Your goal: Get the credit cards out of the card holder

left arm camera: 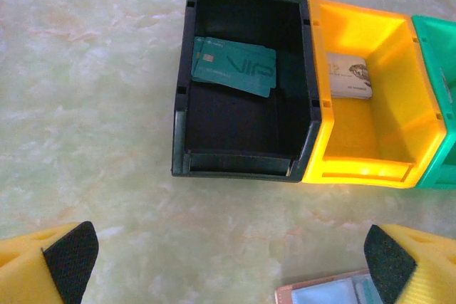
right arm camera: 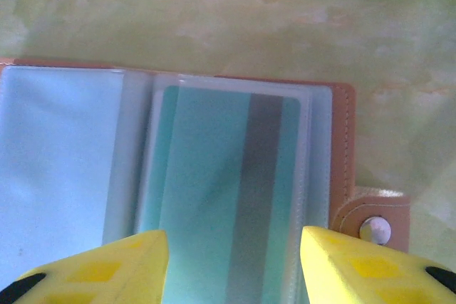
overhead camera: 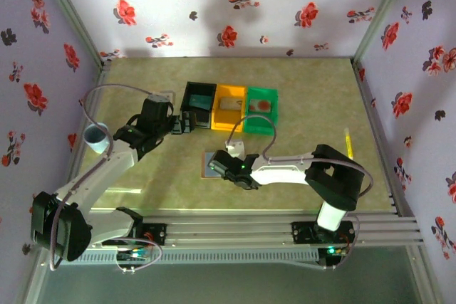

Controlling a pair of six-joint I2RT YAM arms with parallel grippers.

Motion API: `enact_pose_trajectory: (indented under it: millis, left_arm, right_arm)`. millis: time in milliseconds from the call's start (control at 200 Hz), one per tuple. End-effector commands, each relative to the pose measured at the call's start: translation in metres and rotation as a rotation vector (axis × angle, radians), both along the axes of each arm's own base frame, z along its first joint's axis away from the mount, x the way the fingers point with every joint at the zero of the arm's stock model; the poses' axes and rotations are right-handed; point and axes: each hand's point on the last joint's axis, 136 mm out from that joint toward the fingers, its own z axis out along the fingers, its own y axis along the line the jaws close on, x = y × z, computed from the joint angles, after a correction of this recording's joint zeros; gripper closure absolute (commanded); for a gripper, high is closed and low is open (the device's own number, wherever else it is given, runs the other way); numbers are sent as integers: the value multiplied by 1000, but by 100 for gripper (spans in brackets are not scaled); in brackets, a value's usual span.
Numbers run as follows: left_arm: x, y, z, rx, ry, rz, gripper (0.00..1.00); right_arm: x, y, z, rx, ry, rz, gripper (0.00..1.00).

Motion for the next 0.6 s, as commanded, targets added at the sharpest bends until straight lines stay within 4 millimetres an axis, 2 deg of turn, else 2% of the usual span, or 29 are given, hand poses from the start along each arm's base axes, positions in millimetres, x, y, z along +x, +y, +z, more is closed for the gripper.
enact_pose_trajectory:
  millis: [0, 200, 350, 595]
  left_arm:
    - [1, -6, 9, 4, -12, -28, 0]
    - [1, -6, 8, 6, -12, -31, 0]
    - [1, -7, 9, 7, -14, -33, 0]
    - [1, -8, 10, 5, -15, -38, 0]
  right_arm:
    - [2, -8, -6, -18, -10, -39, 47]
    - [1, -7, -9, -8, -2, -39, 48]
    - [1, -13, -10, -27, -8, -51, 48]
    - [2, -12, 0, -6, -31, -25, 48]
